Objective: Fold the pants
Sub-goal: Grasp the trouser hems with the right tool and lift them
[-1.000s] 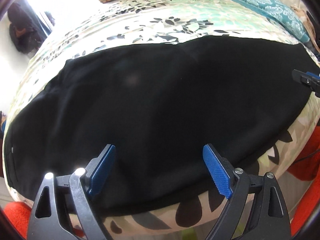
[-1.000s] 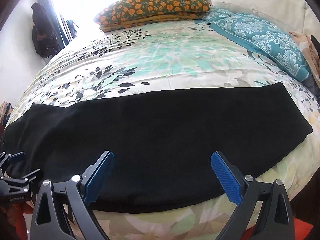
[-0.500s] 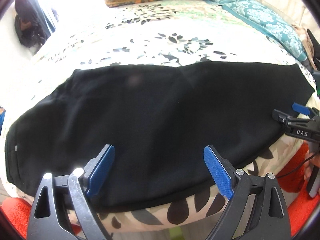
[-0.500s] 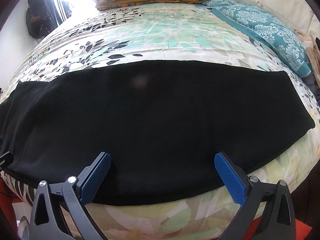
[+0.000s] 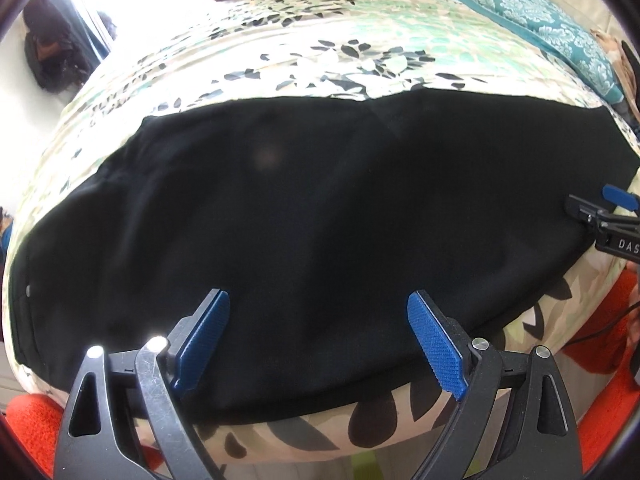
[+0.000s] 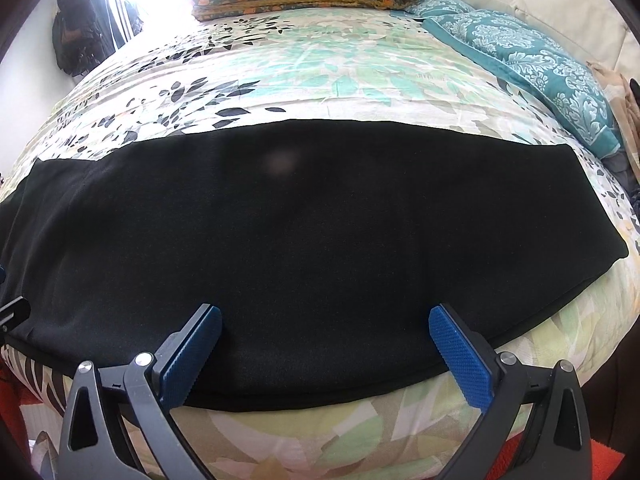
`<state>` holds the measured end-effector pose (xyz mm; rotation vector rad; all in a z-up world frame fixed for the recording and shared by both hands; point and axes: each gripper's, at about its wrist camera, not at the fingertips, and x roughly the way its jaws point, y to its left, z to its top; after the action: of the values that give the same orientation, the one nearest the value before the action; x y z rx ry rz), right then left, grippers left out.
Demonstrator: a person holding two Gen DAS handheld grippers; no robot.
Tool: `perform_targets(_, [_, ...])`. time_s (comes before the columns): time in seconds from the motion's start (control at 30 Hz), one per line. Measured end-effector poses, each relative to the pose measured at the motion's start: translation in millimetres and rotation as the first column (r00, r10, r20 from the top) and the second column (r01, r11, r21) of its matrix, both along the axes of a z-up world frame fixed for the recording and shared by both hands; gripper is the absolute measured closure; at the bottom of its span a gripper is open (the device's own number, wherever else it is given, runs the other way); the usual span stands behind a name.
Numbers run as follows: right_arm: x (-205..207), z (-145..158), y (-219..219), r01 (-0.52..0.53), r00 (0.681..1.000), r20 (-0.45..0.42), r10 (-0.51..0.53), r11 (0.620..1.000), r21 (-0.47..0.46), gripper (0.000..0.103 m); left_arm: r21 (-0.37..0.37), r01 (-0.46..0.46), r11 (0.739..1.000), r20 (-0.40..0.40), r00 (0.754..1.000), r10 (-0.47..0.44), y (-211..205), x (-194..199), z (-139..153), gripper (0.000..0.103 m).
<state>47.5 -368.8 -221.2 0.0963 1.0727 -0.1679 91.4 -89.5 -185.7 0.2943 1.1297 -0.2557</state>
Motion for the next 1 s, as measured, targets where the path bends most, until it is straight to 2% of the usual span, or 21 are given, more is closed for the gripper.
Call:
perform_targets(0.13, [-1.5,5.8,-0.3,0.002,1.0,0.001,-0.002,1.0,-0.007,0.0,-0.004,-0.003,1.0,0.002,1.0,0.003,1.4,-4.7,-1.5,0.011])
perform_targets(0.2, [-6.5,19.4,-0.2,0.005,0.998,0.06,-0.003,0.999,-0.034,0.001,-0.01,-0.002,1.0,0.015,1.0,0.002,1.0,-4.6,4.1,0.011])
perform_targets(0.3, [-3.3,38.1,-0.6,0.005,0.99,0.143,0.013,0.992,-0.126,0.0,-0.03,0.003,1.0,0.045,0.999,-0.002,-0.8,-4.3,13.1,0.011])
perform_targets(0.4, [15.0,40.7,-11.7,-0.008,0.991,0.133,0.034,0.982,-0.187,0.0,-0.016,0.011,1.0,0.027,1.0,-0.011,-4.4,-1.5,8.9,0.011])
perform_targets(0.47, [23.8,39.3,-29.1,0.011,0.992,0.125,0.013,0.981,-0.192,0.0,-0.002,0.019,1.0,0.015,1.0,-0.019,-4.1,-2.1,4.0,0.011])
perform_targets(0.6, [24.9,22.7,-78.9,0.12,0.992,0.057,-0.116,0.99,-0.075,0.0,-0.009,0.009,1.0,0.002,1.0,-0.009,3.2,-4.5,-1.6,0.011])
perform_targets(0.67, [14.6,15.9,-100.7,0.201,0.979,0.025,-0.201,0.98,-0.003,0.001,-0.022,-0.006,1.0,-0.011,1.0,0.006,7.1,-2.4,-2.2,0.011])
perform_targets(0.77, [-8.4,40.4,-122.8,0.265,0.948,0.147,-0.281,0.957,0.118,0.004,-0.023,-0.014,1.0,-0.015,1.0,0.014,8.9,0.0,-3.4,0.011])
perform_targets(0.87, [-30.3,70.0,-159.6,0.303,0.883,0.272,-0.382,0.908,0.289,0.004,-0.03,-0.02,0.999,-0.02,1.0,0.019,9.8,0.8,-5.9,0.011])
perform_targets(0.93, [-37.9,74.8,-193.3,0.334,0.848,0.278,-0.451,0.863,0.38,0.003,-0.038,-0.027,0.999,-0.023,0.999,0.026,11.2,1.2,-7.1,0.01])
perform_targets(1.0, [-39.2,70.7,-224.8,0.359,0.839,0.243,-0.486,0.832,0.424,0.003,-0.045,-0.032,0.999,-0.026,0.999,0.03,12.8,1.6,-7.5,0.01])
